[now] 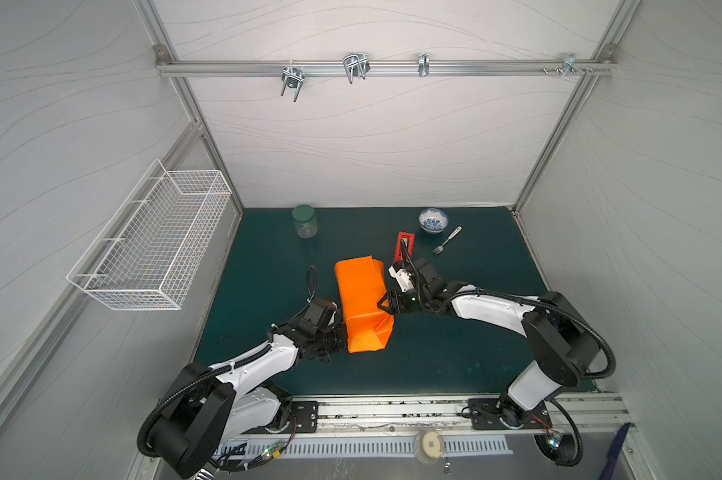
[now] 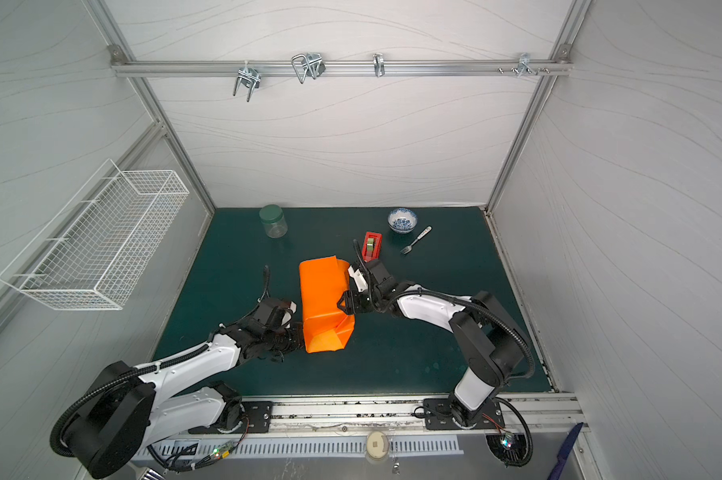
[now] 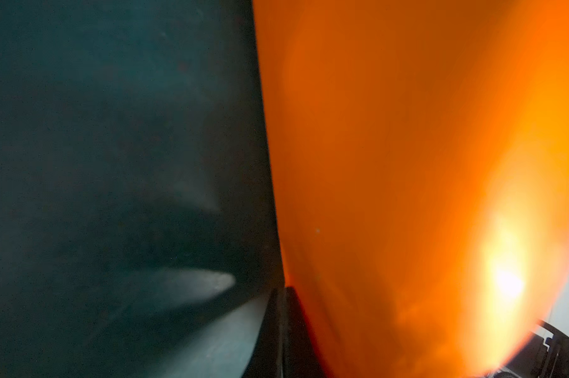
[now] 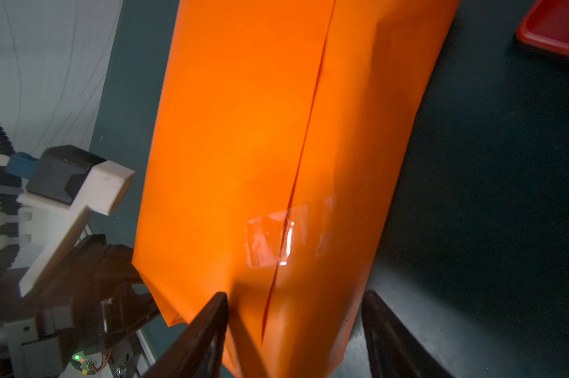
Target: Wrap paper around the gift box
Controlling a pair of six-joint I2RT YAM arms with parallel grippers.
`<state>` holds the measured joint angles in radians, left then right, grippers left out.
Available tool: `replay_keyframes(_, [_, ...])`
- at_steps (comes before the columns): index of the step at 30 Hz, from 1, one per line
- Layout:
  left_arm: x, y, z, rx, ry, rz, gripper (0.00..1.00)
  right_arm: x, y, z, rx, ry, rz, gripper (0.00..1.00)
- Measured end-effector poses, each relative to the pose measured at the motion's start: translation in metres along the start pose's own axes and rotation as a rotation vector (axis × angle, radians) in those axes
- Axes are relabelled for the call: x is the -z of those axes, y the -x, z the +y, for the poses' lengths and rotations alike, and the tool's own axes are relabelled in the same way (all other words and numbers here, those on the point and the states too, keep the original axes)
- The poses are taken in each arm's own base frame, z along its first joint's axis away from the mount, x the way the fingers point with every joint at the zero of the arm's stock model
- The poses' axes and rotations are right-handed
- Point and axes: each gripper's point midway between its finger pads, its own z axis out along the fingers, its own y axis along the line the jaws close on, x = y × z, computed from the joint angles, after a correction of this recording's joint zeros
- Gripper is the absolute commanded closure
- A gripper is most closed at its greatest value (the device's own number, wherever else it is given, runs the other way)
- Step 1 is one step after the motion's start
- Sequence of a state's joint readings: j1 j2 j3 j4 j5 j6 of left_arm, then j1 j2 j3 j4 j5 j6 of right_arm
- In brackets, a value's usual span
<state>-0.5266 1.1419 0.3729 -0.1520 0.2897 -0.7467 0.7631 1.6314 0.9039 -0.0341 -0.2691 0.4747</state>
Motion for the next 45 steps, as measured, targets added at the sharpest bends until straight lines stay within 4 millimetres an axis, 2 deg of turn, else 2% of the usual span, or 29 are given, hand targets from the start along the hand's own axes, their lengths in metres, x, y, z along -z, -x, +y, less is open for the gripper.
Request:
replay_keyframes(19, [-0.006,0.004,-0.018,-0.017,-0.034,-0.024,1.0,-0.001,0.0,0.0,0.004,0.006,-0.008,0.39])
replay_keyframes(31, [0.011,0.011,-0.035,-0.037,-0.099,-0.092,1.0,-0.001,0.0,0.001,0.005,0.011,-0.01,0.4])
replay_keyframes(45, [-0.003,0.001,-0.034,-0.074,-0.068,-0.063,1.0,-0.002,0.0,0.002,0.005,0.021,-0.007,0.41])
